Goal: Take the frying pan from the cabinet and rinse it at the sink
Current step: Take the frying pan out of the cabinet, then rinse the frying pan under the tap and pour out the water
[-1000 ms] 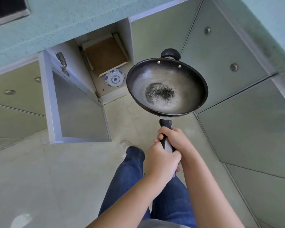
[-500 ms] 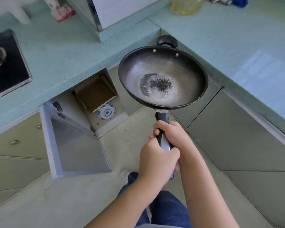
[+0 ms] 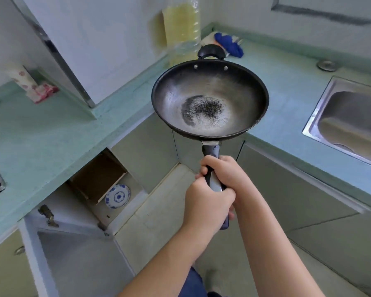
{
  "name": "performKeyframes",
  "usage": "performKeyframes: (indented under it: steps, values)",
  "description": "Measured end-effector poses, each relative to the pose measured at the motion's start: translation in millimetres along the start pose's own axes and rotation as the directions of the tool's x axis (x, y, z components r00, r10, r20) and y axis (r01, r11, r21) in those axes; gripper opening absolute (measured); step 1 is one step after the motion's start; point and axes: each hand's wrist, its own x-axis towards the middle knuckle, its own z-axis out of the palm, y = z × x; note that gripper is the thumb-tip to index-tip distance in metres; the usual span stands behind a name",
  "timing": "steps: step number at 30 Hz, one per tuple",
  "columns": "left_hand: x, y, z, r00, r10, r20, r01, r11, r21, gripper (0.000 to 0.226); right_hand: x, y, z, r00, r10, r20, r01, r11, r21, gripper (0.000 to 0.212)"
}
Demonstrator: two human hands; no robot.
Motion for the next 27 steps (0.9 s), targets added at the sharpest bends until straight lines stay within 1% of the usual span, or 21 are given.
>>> performKeyframes:
  steps: [2,6,11,14,17,20,22,25,27]
  values:
    - [11,12,6,0.998,0.021,0.063,-0.020,1.000,-0.011,0.019,5,-12,-10,0.998,-0.029,-0.062,0.028,1.000,-0.010,0.052]
    - [30,35,23,0.975,0.083,0.205,-0.077,0.996,-0.034,0.016,11,-39,-36,0.976,-0.081,-0.203,0.071,0.996,-0.054,0.048]
    - [46,52,44,0.909,0.147,0.391,-0.148,0.989,-0.027,0.014,10,-58,-66,0.917,-0.147,-0.371,0.136,0.989,-0.058,0.041]
    - [54,54,60,0.865,0.176,0.469,-0.184,0.982,-0.030,0.013,8,-58,-85,0.882,-0.151,-0.446,0.159,0.987,-0.021,0.036]
    - [59,55,79,0.823,0.182,0.538,-0.189,0.981,-0.043,0.013,7,-54,-108,0.849,-0.153,-0.505,0.176,0.984,-0.001,0.035]
    - [63,54,103,0.789,0.173,0.590,-0.186,0.982,-0.039,0.015,7,-51,-135,0.825,-0.148,-0.546,0.199,0.979,0.035,0.036]
    - [68,54,124,0.777,0.176,0.604,-0.205,0.978,-0.022,0.014,9,-47,-157,0.814,-0.144,-0.563,0.213,0.975,0.060,0.042]
    - [78,55,162,0.782,0.161,0.602,-0.206,0.979,0.006,0.011,17,-43,-195,0.811,-0.126,-0.571,0.228,0.968,0.109,0.053]
    - [83,56,193,0.795,0.143,0.590,-0.195,0.981,0.024,0.010,21,-43,-225,0.810,-0.114,-0.575,0.229,0.964,0.132,0.051]
